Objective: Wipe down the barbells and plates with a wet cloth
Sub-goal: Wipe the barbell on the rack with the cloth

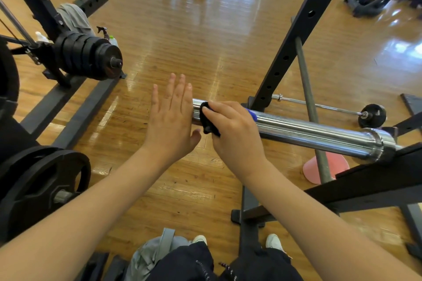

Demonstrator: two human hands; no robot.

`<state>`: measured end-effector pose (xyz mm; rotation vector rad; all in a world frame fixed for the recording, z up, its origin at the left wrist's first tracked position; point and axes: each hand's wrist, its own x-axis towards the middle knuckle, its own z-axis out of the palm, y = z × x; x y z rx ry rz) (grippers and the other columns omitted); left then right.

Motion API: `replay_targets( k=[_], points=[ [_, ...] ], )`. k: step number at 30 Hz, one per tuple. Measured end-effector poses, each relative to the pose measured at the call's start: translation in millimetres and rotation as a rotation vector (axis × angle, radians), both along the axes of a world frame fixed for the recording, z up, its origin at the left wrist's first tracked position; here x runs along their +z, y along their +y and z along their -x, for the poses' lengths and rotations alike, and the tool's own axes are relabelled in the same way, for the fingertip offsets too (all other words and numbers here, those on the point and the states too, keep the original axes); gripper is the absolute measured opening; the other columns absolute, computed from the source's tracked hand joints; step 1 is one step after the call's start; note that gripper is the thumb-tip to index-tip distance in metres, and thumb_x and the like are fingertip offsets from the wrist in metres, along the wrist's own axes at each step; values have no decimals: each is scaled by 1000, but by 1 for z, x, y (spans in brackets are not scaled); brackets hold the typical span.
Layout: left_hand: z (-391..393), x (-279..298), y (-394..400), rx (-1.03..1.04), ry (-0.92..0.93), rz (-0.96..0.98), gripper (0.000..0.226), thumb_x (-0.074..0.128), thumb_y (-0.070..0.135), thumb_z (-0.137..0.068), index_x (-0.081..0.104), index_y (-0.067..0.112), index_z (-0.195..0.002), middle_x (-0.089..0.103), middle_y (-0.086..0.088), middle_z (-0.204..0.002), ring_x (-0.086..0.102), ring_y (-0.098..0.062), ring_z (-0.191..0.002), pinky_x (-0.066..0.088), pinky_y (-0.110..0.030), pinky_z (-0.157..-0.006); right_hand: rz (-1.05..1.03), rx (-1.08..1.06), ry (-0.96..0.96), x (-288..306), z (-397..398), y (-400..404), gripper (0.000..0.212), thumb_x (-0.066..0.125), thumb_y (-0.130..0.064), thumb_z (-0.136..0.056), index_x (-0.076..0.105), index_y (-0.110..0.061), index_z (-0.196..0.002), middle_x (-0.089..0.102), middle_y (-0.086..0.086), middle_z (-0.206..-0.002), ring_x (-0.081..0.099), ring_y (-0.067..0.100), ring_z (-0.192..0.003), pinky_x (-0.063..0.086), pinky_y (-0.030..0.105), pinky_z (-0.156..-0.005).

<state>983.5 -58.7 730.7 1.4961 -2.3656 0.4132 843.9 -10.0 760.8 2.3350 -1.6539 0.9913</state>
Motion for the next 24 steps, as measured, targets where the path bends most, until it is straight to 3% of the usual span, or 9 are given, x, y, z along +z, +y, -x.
replay_targets(
  k=[5, 9, 14, 17, 20, 24],
  points=[
    [3, 1, 2, 44, -41, -24, 103, 73, 44, -66, 22, -6, -140, 26, -24, -151, 17, -38, -142, 1, -52, -112, 29, -84, -10, 2, 27, 20, 41, 80, 13, -58, 72, 2, -97, 71, 14, -97, 66, 31, -89, 51, 34, -82],
    [3, -2, 2, 14, 17, 1, 99, 72, 39, -66, 20, -2, -140, 26, -25, -150, 17, -38, -141, 0, -52, -112, 29, -62, -26, 7, 5, 3, 38, 78, 11, -60, 72, 2, -97, 71, 13, -96, 65, 30, -90, 52, 35, -81],
    [1, -2, 1, -16, 119, -11, 77, 40, 38, -75, 24, -3, -139, 30, -25, -149, 18, -37, -140, 4, -53, -112, -20, 18, 81, -8, -9, -5, 47, 80, -8, -64, 68, 0, -109, 66, 14, -113, 61, 31, -104, 46, 39, -91],
    [1, -3, 1, -26, 123, -6, 77, 44, 38, -76, 24, -2, -139, 30, -25, -148, 16, -38, -140, 4, -54, -112, 8, 30, 92, -11, 3, -1, 42, 77, -16, -71, 68, -2, -109, 65, 13, -116, 60, 30, -106, 47, 40, -92],
    [1, -4, 0, -3, 83, 4, 94, 71, 36, -66, 24, -1, -139, 31, -25, -148, 18, -38, -140, 3, -53, -112, 109, 14, 58, -18, 15, 3, 26, 64, -13, -79, 72, -4, -102, 68, 10, -110, 60, 26, -101, 49, 37, -90],
    [1, -3, 1, 1, 34, 10, 101, 78, 36, -60, 23, 0, -137, 35, -23, -147, 25, -39, -139, 10, -57, -110, 180, -73, -16, -13, 30, 14, 25, 70, -8, -75, 72, 0, -98, 71, 11, -101, 55, 23, -99, 42, 28, -92]
  ],
)
